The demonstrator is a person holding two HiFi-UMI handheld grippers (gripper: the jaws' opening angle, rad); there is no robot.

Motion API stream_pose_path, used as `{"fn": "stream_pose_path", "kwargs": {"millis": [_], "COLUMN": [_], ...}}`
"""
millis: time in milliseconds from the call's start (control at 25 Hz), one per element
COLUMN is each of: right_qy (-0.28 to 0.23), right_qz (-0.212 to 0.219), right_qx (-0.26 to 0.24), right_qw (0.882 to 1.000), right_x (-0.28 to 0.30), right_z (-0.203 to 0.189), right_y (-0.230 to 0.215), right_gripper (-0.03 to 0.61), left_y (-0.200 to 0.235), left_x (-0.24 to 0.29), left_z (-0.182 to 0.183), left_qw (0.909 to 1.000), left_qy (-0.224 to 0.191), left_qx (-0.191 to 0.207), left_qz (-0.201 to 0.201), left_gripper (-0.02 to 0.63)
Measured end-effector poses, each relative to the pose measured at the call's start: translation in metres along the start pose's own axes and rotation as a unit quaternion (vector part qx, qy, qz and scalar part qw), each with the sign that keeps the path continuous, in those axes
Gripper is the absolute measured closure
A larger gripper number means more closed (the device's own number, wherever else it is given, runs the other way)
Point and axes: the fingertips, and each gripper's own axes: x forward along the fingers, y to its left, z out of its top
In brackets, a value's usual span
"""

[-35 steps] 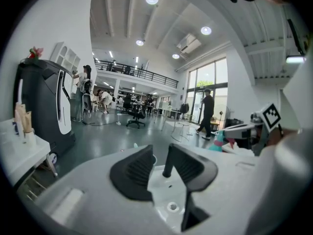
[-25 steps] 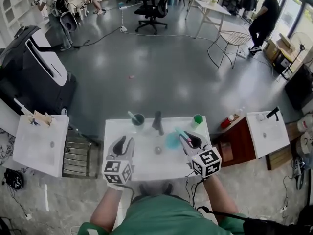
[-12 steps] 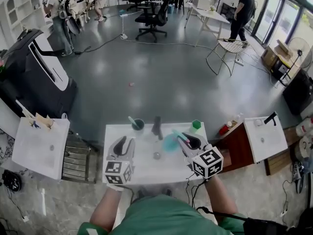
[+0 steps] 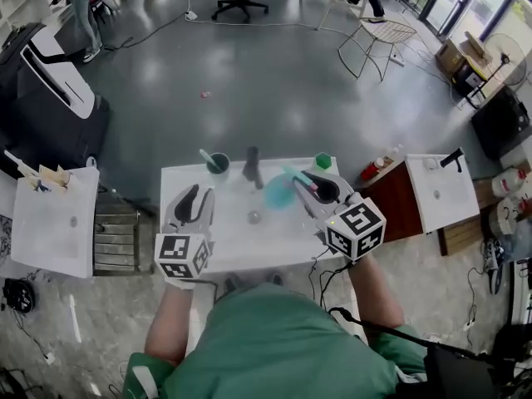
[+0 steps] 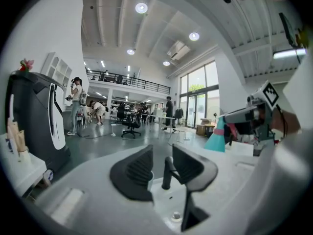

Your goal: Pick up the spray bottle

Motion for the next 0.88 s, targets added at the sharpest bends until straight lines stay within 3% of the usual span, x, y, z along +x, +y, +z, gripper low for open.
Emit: {"fn": "stream_pose_path", "kwargs": {"millis": [240,880], "right_qy": [0.002,0.014], "right_qz": [-0.012,-0.015], "right_qx": [0.008,0.028], "right_qw": [1.000,0.999], "right_x": [-0.002,0.007], "right_z": [-0.005,-0.018], "right_y": [-0.008,-0.020], "right_gripper": [0.514,0.514], "left_y": [0.029,0.038], "left_x": [-0.001,0.010], "left_z": [-0.001,-0.020], "left_qw": [0.9996,0.9990], "left_qy": [-0.001,0.022], "left_qx": [-0.014,-0.033], "left_qz": [0.023,0.018], "left_gripper": [0.491,0.491]}}
